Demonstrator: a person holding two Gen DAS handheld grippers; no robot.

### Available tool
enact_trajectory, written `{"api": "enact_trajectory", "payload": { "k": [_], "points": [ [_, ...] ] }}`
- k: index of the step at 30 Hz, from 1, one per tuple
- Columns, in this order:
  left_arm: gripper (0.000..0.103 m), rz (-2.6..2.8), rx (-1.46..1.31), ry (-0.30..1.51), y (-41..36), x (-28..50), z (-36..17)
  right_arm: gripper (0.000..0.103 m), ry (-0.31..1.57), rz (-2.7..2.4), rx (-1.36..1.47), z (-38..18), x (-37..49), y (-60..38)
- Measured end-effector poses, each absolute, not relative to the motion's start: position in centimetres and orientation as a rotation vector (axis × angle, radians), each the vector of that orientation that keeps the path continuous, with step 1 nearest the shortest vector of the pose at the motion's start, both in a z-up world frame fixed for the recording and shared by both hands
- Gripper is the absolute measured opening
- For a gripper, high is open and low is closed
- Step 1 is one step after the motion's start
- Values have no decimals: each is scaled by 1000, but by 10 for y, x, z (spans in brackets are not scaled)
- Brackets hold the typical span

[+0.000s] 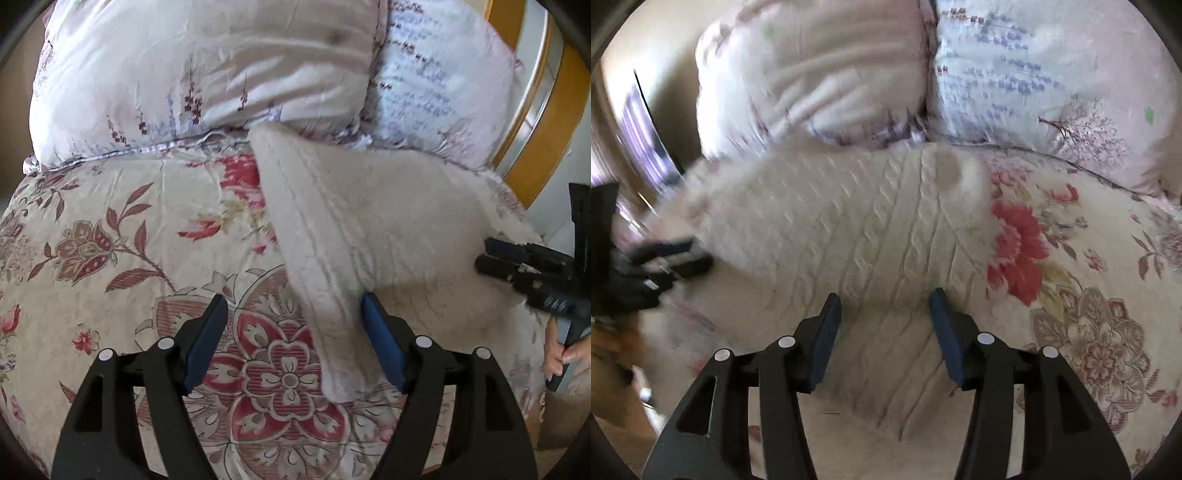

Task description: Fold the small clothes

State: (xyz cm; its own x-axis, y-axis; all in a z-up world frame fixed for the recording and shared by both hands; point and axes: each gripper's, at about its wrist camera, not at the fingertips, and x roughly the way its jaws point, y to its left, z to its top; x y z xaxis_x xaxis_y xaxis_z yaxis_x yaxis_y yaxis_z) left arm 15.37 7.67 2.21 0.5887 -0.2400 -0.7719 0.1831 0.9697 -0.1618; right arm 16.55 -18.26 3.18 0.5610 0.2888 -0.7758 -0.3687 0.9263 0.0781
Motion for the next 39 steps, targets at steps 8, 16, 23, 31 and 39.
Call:
{"api": "enact_trajectory", "payload": {
  "k": [8,16,23,31,39],
  "points": [
    [80,-191,-12,912,73,153,14,54,865,315,-197,28,155,-172],
    [90,-148,16,896,71,153,11,56,845,269,-205,25,147,-165],
    [94,-138,-12,869,77,141,14,60,867,262,-107,32,144,-180],
    [101,-54,112,764,68,118,24,94,798,73,-2,46,128,-221],
    [101,-44,93,747,66,104,25,102,704,25,-25,53,102,-225]
  ]
}}
